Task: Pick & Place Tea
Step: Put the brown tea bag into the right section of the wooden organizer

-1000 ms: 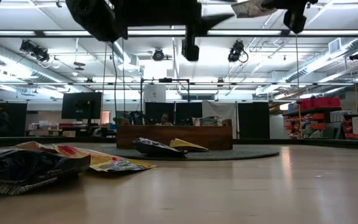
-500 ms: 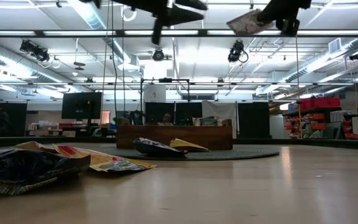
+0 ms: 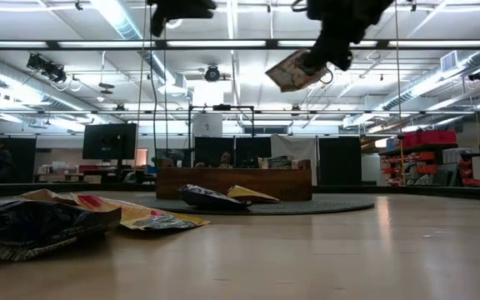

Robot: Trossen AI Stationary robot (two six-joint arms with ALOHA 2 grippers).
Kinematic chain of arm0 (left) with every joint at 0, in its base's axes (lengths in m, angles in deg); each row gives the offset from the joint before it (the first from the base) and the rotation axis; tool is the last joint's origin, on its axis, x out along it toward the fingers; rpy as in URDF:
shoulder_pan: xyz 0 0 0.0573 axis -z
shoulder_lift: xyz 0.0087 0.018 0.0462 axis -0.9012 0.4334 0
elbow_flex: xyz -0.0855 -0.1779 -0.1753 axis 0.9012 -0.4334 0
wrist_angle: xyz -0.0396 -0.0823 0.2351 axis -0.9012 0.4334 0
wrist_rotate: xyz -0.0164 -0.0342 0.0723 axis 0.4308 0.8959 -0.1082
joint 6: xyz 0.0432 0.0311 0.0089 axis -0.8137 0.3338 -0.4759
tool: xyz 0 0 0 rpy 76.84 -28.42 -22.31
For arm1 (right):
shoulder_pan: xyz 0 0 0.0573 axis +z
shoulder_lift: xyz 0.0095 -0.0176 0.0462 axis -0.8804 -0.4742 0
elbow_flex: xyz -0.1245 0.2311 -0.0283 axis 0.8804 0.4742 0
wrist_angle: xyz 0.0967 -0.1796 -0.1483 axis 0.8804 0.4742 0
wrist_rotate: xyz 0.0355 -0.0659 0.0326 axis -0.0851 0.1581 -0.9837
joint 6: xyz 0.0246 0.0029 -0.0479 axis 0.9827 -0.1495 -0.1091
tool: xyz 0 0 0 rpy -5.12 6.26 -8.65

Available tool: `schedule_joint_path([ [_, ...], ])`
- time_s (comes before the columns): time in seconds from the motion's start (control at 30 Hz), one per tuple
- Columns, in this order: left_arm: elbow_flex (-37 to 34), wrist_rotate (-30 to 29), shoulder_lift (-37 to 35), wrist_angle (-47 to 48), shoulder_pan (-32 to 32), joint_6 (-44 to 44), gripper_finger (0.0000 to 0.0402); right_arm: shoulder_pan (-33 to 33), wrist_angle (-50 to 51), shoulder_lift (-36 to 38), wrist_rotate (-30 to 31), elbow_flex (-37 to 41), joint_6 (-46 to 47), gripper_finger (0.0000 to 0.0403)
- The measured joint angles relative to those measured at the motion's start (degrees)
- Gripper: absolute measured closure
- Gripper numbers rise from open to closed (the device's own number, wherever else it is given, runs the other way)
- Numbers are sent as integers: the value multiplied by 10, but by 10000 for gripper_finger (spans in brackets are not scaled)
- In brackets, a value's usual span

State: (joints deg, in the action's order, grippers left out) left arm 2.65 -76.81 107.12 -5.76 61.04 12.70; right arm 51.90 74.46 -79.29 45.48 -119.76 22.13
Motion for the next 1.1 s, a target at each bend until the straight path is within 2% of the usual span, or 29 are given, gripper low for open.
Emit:
schedule_joint_path([
  [0.33, 0, 0, -75, 105, -24, -15, 319, -41, 161, -167, 2, -183, -152, 403],
  [0.5, 0, 0, -94, 110, -28, -15, 319, -55, 230, -234, 9, -245, -192, 403],
  [0.87, 0, 0, -99, 139, -26, -19, 319, -58, 299, -334, 22, -335, -276, 403],
  [1.1, 0, 0, -98, 143, -26, -16, 319, -58, 328, -363, 35, -347, -310, 403],
])
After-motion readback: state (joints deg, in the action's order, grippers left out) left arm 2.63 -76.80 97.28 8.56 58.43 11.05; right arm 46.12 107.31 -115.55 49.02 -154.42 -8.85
